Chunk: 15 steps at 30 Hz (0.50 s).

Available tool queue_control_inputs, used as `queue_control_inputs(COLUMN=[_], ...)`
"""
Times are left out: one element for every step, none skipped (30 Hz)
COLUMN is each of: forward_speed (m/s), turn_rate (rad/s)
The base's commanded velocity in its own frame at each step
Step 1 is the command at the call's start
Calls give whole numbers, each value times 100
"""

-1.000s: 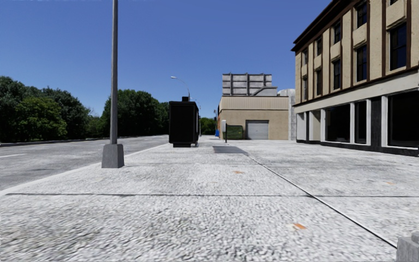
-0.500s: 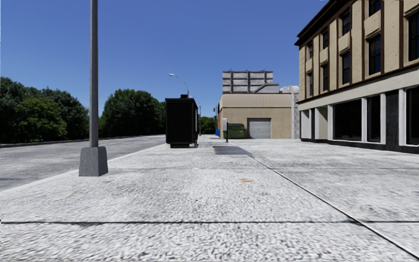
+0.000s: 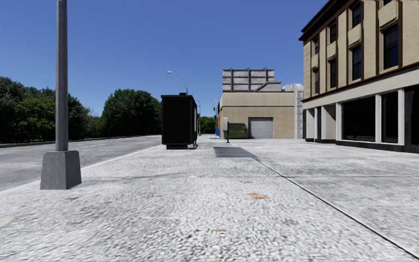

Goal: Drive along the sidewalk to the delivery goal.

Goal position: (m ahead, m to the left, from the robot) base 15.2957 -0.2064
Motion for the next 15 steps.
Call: queue_control_inputs(forward_speed=[166, 166, 166, 177, 177, 200, 200, 200, 200, 200, 200, 200, 200, 200, 200], turn_rate=[0, 0, 0, 0, 0, 0, 0, 0, 0, 0, 0, 0, 0, 0, 0])
